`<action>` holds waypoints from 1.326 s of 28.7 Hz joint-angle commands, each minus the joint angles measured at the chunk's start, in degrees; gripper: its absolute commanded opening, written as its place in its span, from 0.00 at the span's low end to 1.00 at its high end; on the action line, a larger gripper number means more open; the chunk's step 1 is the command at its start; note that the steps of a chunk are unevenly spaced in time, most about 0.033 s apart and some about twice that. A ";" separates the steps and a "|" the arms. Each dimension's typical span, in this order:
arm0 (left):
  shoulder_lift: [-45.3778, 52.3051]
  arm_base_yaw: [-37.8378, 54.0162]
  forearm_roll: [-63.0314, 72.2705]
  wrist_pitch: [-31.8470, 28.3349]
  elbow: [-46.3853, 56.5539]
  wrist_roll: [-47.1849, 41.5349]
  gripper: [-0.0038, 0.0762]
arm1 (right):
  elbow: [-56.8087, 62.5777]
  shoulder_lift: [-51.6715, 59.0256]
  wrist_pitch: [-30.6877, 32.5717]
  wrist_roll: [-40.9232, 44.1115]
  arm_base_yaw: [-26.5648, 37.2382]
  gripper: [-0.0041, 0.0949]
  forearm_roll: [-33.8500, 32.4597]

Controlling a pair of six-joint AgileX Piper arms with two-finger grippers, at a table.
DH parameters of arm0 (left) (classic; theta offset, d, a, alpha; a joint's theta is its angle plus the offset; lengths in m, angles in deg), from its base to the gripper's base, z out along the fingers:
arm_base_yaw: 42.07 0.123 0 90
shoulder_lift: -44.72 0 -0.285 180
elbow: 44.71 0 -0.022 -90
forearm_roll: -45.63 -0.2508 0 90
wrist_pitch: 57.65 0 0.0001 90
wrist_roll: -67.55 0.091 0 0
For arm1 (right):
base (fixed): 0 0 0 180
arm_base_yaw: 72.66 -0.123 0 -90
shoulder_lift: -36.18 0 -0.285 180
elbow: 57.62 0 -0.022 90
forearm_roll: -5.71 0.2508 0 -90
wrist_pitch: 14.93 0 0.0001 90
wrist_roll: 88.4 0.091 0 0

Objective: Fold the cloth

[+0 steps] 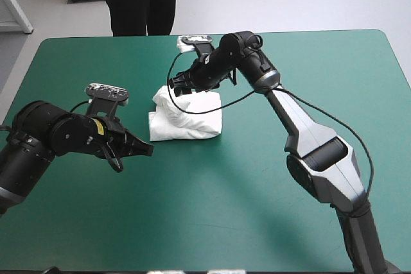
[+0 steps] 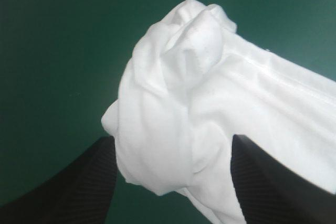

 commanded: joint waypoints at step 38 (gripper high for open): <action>1.35 0.20 1.68 2.39 -1.42 -0.72 0.04 | 20.46 1.49 -2.12 -1.98 5.82 0.04 -1.58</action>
